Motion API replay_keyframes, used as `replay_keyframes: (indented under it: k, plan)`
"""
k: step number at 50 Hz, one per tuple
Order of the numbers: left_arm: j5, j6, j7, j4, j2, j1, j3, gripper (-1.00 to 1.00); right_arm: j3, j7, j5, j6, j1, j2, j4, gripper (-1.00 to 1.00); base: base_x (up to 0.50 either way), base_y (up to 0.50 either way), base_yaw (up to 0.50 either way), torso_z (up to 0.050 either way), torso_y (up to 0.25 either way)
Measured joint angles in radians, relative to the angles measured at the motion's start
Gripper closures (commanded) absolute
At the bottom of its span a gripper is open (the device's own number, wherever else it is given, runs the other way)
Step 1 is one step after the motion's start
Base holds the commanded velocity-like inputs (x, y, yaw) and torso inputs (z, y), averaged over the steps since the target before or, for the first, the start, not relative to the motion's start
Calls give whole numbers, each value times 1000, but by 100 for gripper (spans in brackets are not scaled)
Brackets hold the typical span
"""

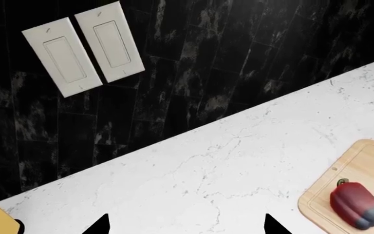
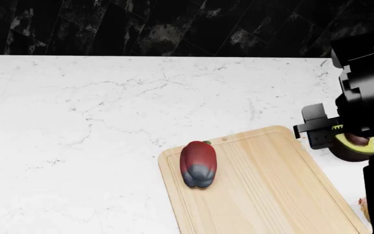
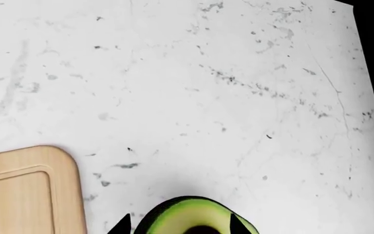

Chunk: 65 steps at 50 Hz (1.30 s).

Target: Place the avocado, onion, tomato and bell pepper on the cutting board.

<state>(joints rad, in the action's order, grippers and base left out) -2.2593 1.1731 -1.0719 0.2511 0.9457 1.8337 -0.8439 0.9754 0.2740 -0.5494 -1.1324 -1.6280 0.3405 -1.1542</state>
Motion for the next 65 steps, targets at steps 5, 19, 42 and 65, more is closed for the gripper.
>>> replay_keyframes:
  k: [5,19,42,65]
  plan:
    - [-3,0,-2,0,-1,7,-2,-100,-6,-10,-8,-18,3,13,24,100,0,0,0,0,0]
    - [-6,-8,-4,5,2,11,-5,-100,-33,-40,-49,-105,-33,64,187,100,0,0,0,0,0]
    - [-11,-8,-5,3,10,29,-11,-100,-29,-22,-118,-181,-39,47,414,100,0,0,0,0,0]
    - [-15,-13,-7,10,25,32,-17,-100,-7,-5,-151,-174,20,3,496,100,0,0,0,0,0]
